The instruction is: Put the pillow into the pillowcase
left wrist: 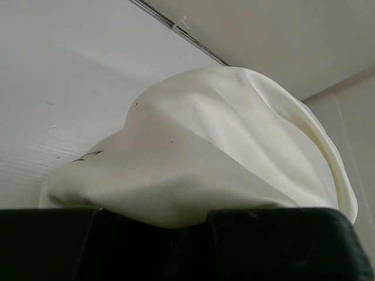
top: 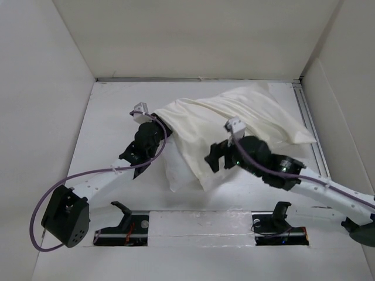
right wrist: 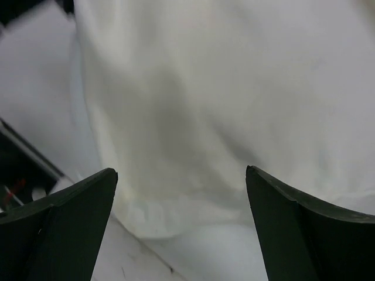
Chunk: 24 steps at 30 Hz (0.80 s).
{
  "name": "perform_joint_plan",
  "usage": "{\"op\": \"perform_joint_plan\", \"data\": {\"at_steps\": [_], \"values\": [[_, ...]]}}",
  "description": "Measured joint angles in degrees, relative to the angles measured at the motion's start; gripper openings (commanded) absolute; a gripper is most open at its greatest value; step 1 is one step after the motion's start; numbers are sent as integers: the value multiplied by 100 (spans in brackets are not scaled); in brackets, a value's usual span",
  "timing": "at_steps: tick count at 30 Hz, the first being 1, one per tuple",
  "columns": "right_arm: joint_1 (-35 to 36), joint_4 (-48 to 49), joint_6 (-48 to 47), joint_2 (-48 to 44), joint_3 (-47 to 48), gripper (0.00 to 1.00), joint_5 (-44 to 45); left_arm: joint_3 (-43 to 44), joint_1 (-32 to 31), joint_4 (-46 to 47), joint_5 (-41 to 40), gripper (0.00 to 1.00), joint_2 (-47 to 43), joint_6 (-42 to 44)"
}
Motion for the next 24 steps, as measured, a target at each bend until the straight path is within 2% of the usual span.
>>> {"op": "perform_joint_plan", "data": {"at_steps": [3,5,9,13,14,15,18,20,21,22,24], "values": [[778,79,225,-33,-1150,96,103,358,0,-492,-184,0,151,-127],[1421,57,457,-15,-1434,99,413,542,0,-688,-256,0,177,-186],[2610,179,905,317,-1322,99,1228,761,-4,-942,-315,0,177,-212],[2946,50,1421,1333,-844,99,2046,841,4,-1099,-310,0,177,-225],[2953,-44,1582,1572,-743,97,2275,841,9,-1128,-304,0,177,-227],[2953,-181,1751,1786,-647,88,2522,841,11,-1156,-304,0,179,-227],[2872,-756,2280,2243,-356,70,3123,841,70,-1222,-267,0,179,-229],[2806,-1123,2527,2391,-177,26,3434,841,138,-1252,-227,0,179,-225],[2771,-1259,2590,2422,-87,11,3547,841,166,-1257,-221,0,179,-223],[2763,-1322,2623,2426,0,0,3633,841,190,-1268,-214,0,179,-205],[2787,-1335,2461,2406,186,0,3646,850,229,-1287,-181,0,195,-184]]}}
